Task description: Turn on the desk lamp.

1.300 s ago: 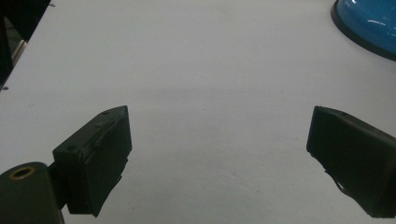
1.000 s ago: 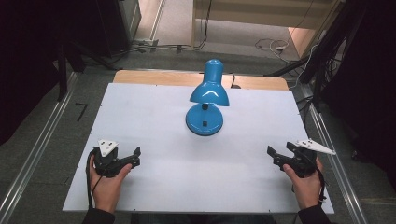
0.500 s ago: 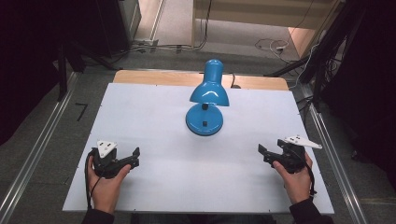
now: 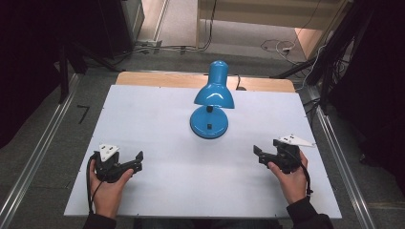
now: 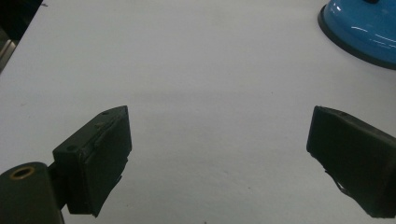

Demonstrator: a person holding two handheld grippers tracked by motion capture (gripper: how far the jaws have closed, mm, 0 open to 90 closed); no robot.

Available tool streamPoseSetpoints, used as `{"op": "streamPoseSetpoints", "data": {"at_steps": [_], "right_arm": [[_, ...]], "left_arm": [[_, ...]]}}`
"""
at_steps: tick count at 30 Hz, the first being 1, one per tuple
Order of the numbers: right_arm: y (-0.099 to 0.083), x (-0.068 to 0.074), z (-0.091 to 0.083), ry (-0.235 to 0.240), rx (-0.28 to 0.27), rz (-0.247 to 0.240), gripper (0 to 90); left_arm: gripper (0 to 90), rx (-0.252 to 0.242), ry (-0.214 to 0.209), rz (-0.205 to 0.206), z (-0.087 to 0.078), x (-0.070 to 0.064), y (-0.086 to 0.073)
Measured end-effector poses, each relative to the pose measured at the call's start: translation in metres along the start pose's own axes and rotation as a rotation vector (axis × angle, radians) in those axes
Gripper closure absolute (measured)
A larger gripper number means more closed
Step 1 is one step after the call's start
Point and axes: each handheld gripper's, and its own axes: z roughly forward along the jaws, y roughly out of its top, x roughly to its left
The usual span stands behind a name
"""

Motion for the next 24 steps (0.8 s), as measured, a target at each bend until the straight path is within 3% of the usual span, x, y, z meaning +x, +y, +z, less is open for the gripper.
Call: {"op": "streamPoseSetpoints", "data": {"at_steps": [24], "right_arm": [[0.010, 0.021, 0.022, 0.019, 0.018, -0.028, 13.9]], "left_arm": [[7.3, -0.006, -0.005, -0.009, -0.001, 0.002, 0.000]]}}
